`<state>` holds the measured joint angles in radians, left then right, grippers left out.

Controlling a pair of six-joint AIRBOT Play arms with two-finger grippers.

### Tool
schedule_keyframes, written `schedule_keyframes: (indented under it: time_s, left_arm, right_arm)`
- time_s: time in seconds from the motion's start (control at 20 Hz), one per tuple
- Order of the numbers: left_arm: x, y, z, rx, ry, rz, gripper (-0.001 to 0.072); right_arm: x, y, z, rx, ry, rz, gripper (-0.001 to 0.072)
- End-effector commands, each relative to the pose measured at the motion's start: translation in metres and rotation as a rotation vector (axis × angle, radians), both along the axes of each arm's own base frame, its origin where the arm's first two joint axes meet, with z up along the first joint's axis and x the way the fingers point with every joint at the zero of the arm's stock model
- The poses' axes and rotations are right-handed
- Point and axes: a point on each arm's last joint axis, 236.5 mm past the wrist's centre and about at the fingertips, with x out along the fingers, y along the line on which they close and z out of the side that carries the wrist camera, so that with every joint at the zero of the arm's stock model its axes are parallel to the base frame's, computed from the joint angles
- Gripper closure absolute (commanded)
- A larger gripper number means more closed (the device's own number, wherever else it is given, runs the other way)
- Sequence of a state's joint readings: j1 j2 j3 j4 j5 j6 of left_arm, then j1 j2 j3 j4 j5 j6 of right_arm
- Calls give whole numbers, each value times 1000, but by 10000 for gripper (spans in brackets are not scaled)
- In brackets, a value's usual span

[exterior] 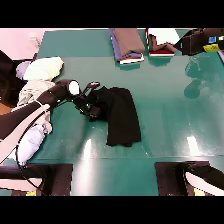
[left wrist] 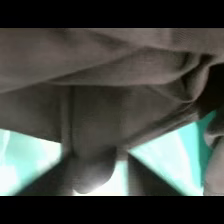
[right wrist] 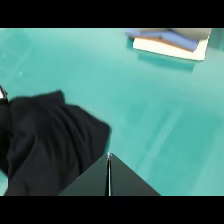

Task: Fold the shirts.

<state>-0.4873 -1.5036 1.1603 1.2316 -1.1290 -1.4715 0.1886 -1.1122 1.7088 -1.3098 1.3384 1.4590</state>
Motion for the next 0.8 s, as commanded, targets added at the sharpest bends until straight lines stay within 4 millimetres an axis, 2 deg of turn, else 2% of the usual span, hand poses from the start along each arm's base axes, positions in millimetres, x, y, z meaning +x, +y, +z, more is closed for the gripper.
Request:
schedule_keyframes:
  time_s: [0.0, 0.1, 0.3, 0.35, 0.4, 0.5, 0.6, 0.75]
  left_arm:
    - [11, 8, -3, 58, -57, -25, 683]
    - [22, 10, 6, 75, -92, -25, 683]
    - [27, 7, 13, 65, -107, -27, 683]
    - [27, 7, 13, 66, -107, -28, 682]
    - [27, 7, 13, 66, -107, -28, 683]
    - [27, 7, 13, 65, -107, -28, 682]
    - [27, 7, 13, 65, -109, -27, 682]
    - [27, 7, 13, 66, -107, -28, 683]
  right_arm:
    - [-10, -1, -39, -22, 129, 3, 690]
    - [-25, -3, -95, -20, 315, -37, 689]
    - [-67, 5, -225, -65, 606, -48, 672]
    - [-77, 12, -252, -63, 642, -40, 448]
    - [-87, 21, -272, -41, 674, -36, 242]
    - [-109, 40, -302, 17, 758, -27, 231]
    - [-127, 50, -329, 12, 836, -45, 263]
    - [-136, 64, -356, -21, 874, -30, 263]
